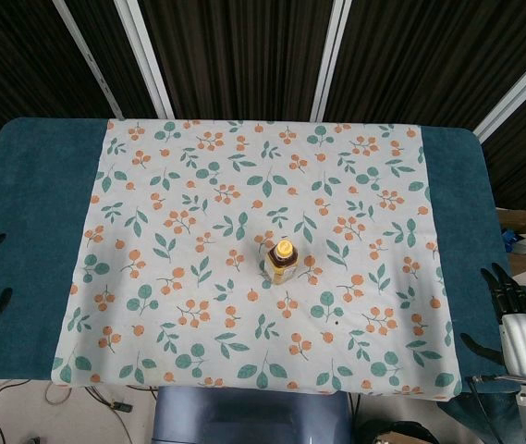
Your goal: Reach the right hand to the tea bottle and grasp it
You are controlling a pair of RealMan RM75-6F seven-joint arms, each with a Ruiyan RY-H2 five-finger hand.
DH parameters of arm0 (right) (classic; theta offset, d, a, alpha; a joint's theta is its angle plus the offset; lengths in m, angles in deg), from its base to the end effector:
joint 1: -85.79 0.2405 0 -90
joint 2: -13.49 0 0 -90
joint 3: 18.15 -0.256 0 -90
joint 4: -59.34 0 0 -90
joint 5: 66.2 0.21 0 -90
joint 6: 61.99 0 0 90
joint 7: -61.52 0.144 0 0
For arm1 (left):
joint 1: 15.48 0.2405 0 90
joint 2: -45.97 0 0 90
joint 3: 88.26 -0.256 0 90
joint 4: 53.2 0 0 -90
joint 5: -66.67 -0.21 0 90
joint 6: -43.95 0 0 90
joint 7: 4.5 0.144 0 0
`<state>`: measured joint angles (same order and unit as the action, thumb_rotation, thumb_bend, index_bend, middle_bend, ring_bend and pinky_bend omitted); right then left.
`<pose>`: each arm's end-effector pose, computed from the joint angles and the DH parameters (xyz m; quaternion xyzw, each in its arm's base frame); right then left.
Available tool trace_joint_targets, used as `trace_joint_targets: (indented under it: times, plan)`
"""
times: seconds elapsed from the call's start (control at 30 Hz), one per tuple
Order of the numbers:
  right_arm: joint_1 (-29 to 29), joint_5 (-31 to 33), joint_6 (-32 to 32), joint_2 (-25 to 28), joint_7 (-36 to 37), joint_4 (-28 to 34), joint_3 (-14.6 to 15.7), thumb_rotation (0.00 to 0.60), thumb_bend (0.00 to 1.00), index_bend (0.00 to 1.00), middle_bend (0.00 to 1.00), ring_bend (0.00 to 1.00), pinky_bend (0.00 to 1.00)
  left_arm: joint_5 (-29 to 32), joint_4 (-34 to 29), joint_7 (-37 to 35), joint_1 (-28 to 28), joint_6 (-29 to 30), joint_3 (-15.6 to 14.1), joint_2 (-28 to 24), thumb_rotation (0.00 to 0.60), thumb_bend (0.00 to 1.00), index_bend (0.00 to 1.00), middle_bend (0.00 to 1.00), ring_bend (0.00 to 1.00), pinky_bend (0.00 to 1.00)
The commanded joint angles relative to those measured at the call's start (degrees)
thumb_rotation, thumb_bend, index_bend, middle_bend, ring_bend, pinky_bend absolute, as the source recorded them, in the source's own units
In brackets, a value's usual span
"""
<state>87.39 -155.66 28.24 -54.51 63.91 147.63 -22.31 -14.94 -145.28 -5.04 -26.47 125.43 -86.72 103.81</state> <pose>-0.3141 -0.1676 0.1554 0.5708 -0.3699 0.4278 0.5952 -0.3142 0.2108 0.1903 -0.6204 -0.3632 -0.3545 0.5979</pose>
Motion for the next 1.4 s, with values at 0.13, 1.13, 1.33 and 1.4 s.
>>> trace_joint_targets:
  times: [0.13,1.13,1.33,1.4]
  plan:
    - [0.17,0.2,-0.43,-0.2,-0.46,-0.18,0.14,0.6,0.13,0.01,0.02,0.13,0.23,0.03,0.08,-0.36,0.19,0.16,0.51,0.09,0.6,0.35,0.06,0.0,0.0,0.03]
    - [3.66,2.55,-10.04,0.81,16.95,0.37,0.95,0.6,0.12,0.01,0.02,0.13,0.23,-0.2,0.01,-0.67,0.72,-0.08,2.09,0.53,0.6,0.35,0.06,0.0,0.0,0.03]
    - [9.48,4.38,-20.26,-0.59,25.02,-1.15,-0.07,0.6,0.08,0.01,0.02,0.12,0.23,-0.03,0.28,-0.48,0.89,0.16,2.43,0.55,0.6,0.35,0.06,0.0,0.0,0.03]
    - [11.59,4.62,-23.54,-1.48,28.91,-1.99,-0.46,0.6,0.08,0.01,0.02,0.12,0.23,-0.31,0.63,0.27,0.97,0.64,2.54,0.54,0.6,0.35,0.06,0.0,0.0,0.03]
